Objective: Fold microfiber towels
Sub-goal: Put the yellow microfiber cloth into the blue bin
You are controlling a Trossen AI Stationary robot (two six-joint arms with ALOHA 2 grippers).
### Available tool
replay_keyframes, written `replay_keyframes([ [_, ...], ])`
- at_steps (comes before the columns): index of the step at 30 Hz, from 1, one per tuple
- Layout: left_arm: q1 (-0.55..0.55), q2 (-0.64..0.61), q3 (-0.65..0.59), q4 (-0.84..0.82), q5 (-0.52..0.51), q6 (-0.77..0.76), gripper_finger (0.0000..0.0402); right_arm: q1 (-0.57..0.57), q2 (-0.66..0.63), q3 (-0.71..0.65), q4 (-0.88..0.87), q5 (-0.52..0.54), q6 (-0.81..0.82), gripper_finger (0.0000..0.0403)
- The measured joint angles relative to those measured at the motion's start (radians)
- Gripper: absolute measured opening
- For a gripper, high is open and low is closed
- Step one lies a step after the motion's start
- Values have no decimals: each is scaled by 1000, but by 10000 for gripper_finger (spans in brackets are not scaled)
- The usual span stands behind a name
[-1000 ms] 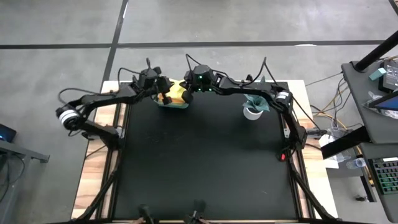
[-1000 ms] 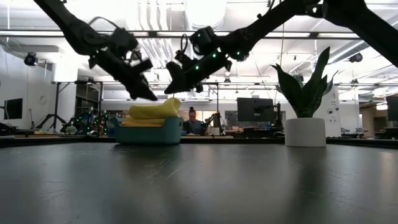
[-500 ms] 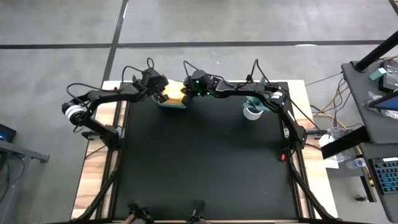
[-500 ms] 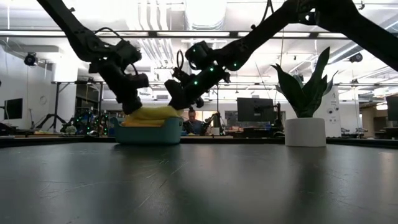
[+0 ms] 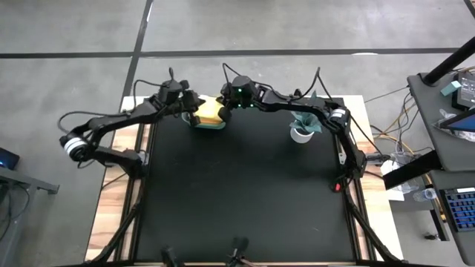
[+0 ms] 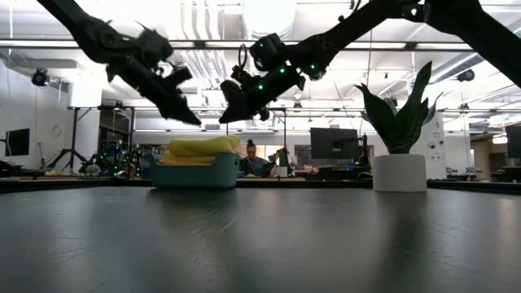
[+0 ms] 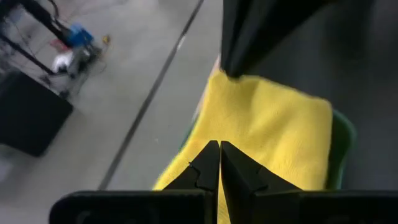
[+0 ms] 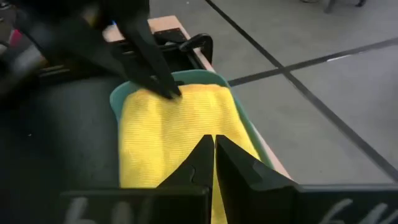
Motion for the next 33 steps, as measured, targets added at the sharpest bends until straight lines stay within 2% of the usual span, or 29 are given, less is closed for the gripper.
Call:
replay_keyframes([
  [5, 13, 120, 1, 89, -21, -21, 0, -8, 21, 0, 17, 2, 13, 8],
  [10, 13, 216, 21, 88, -143, -42, 0, -20, 74, 0, 40, 2, 34, 8],
  [15, 13, 230, 20, 32, -260, -69, 0, -30, 111, 0, 25, 10, 39, 8],
  [20, 13, 195, 18, -2, -292, -73, 0, -31, 102, 0, 16, 27, 34, 8],
  [29, 10, 14, 9, -31, -281, -69, 0, -17, 15, 3, -11, 26, 12, 8],
  [31, 7, -31, 8, -93, -216, -70, 0, -7, 5, 3, -17, 11, 3, 8],
  [33, 6, -66, -2, -152, -102, -72, 0, 5, 2, 3, -19, -22, -7, 8],
])
